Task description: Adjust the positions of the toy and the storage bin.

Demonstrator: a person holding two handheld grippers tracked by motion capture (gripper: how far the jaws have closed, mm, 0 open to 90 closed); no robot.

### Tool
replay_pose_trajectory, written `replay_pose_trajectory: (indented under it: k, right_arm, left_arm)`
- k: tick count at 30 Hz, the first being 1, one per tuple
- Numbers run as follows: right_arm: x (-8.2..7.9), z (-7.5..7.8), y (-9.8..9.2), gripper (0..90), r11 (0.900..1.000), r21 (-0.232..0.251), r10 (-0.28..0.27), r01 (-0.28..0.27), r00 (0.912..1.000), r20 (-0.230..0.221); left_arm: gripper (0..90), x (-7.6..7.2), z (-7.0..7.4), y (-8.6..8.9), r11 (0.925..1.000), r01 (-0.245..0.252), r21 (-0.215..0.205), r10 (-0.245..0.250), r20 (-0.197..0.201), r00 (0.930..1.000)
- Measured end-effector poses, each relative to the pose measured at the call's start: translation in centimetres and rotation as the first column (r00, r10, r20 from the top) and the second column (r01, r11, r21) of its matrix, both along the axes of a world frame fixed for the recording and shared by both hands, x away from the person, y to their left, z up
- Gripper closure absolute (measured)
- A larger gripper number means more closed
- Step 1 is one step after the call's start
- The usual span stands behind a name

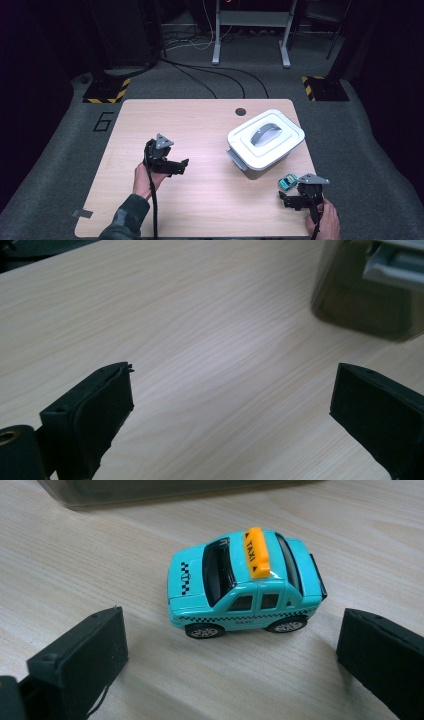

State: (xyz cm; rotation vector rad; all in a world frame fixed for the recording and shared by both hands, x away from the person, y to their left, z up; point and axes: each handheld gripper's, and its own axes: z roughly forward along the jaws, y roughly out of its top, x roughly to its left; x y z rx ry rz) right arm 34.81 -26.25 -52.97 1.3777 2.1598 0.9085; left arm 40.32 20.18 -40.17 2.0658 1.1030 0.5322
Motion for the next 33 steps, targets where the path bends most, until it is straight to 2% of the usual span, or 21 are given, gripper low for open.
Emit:
replay_pose_trajectory:
  k: [1,2,3,6,13,19,23,24,26,33]
  right_arm:
    - [0.0,0.0,0.0,0.0,1.0,0.0,0.0,0.0,1.0,0.0]
    - [0.0,0.0,0.0,0.0,1.0,0.0,0.0,0.0,1.0,0.0]
    - [0.0,0.0,0.0,0.0,1.0,0.0,0.0,0.0,1.0,0.0]
    - [0.0,0.0,0.0,0.0,1.0,0.0,0.0,0.0,1.0,0.0]
    - [0.0,0.0,0.0,0.0,1.0,0.0,0.002,-0.002,1.0,0.0]
    - [0.0,0.0,0.0,0.0,1.0,0.001,0.002,-0.002,1.0,0.0]
    - [0.0,0.0,0.0,0.0,1.0,0.0,0.002,-0.002,1.0,0.0]
    - [0.0,0.0,0.0,0.0,1.0,0.0,0.002,-0.002,1.0,0.0]
    - [0.0,0.0,0.0,0.0,1.0,0.001,0.002,-0.002,1.0,0.0]
    - [0.0,0.0,0.0,0.0,1.0,0.001,0.002,-0.002,1.0,-0.001]
  left_arm:
    - [3.0,0.1,0.3,-0.3,1.0,0.005,0.002,-0.005,0.004,1.0]
    - [2.5,0.5,1.2,-1.2,0.9997,0.022,0.001,-0.022,0.021,0.9995]
    - [2.0,0.5,1.2,-1.2,0.9997,0.022,0.001,-0.022,0.021,0.9995]
    - [1.4,1.2,2.7,-2.6,0.9989,0.045,-0.009,-0.045,0.044,0.998]
    - [0.2,2.5,4.6,-5.9,0.994,0.109,-0.008,-0.109,0.063,0.9921]
    - [0.0,3.5,4.9,-9.4,0.9862,0.164,0.02,-0.165,0.054,0.9848]
    - [0.0,4.1,4.8,-11.4,0.9823,0.187,0.014,-0.187,0.054,0.9809]
    - [0.0,4.5,4.8,-12.5,0.9811,0.193,0.015,-0.194,0.054,0.9796]
    - [0.0,4.7,4.8,-13.0,0.9785,0.205,0.024,-0.206,0.048,0.9774]
    - [0.0,6.0,3.9,-16.9,0.9704,0.239,0.035,-0.24,0.027,0.9704]
